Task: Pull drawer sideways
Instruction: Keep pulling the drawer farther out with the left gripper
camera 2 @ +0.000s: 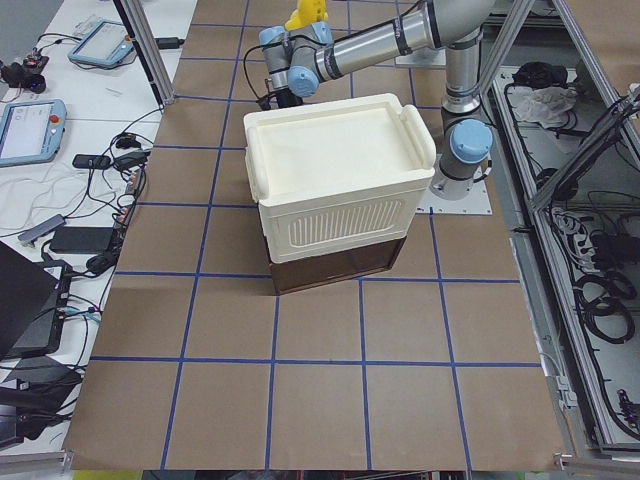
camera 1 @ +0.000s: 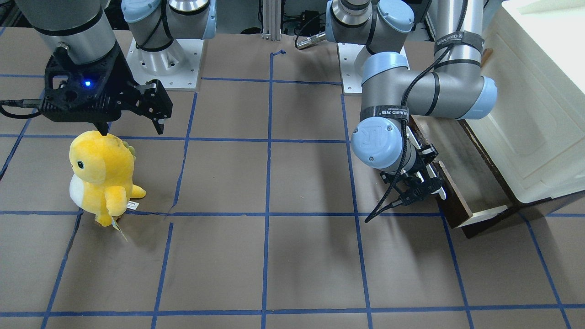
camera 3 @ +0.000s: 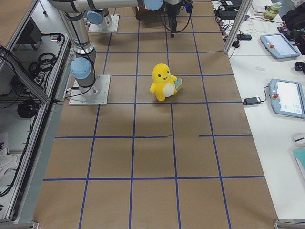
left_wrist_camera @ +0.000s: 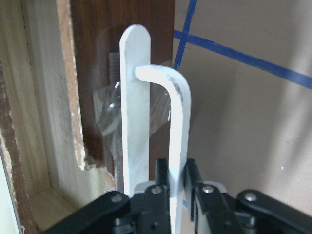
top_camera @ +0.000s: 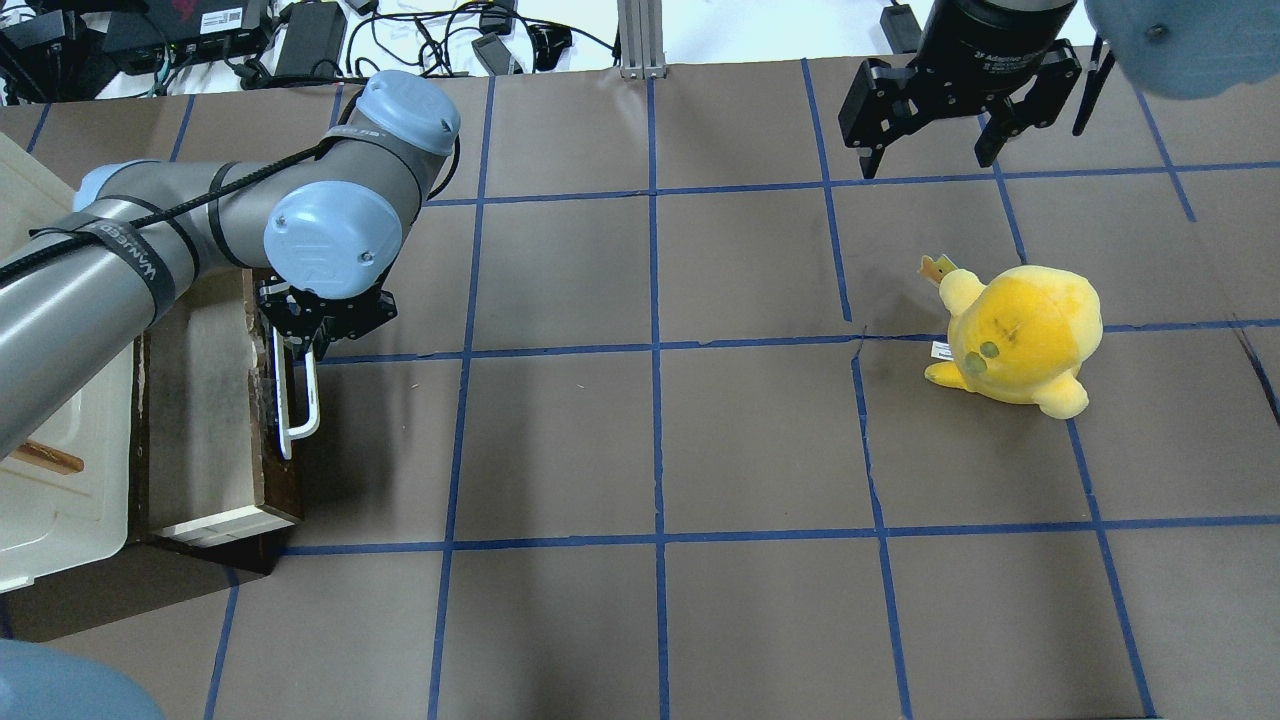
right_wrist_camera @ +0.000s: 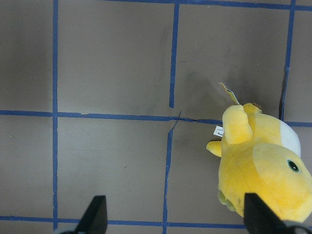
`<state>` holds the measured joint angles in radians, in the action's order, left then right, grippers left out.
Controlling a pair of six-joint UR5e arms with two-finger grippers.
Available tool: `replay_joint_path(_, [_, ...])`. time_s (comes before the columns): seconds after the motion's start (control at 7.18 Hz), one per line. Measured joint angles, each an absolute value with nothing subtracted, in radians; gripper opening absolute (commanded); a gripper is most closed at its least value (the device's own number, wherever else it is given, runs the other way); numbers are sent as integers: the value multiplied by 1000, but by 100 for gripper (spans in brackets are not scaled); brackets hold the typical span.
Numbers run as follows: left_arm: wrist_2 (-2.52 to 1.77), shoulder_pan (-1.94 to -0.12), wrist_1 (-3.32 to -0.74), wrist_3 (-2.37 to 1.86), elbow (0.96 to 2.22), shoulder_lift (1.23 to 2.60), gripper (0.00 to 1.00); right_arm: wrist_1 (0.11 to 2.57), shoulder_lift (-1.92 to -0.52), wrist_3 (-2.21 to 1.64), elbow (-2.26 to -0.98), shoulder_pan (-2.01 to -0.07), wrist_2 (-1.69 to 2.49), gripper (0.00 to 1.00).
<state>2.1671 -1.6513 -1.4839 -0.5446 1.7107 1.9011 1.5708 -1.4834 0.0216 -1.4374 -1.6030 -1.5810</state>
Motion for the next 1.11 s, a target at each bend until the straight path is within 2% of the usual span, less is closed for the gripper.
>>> replay_joint_path(1.11, [2142, -1682, -1483, -551, 1687, 1918, 4, 1571, -1483, 21, -1437, -1603, -1581, 100])
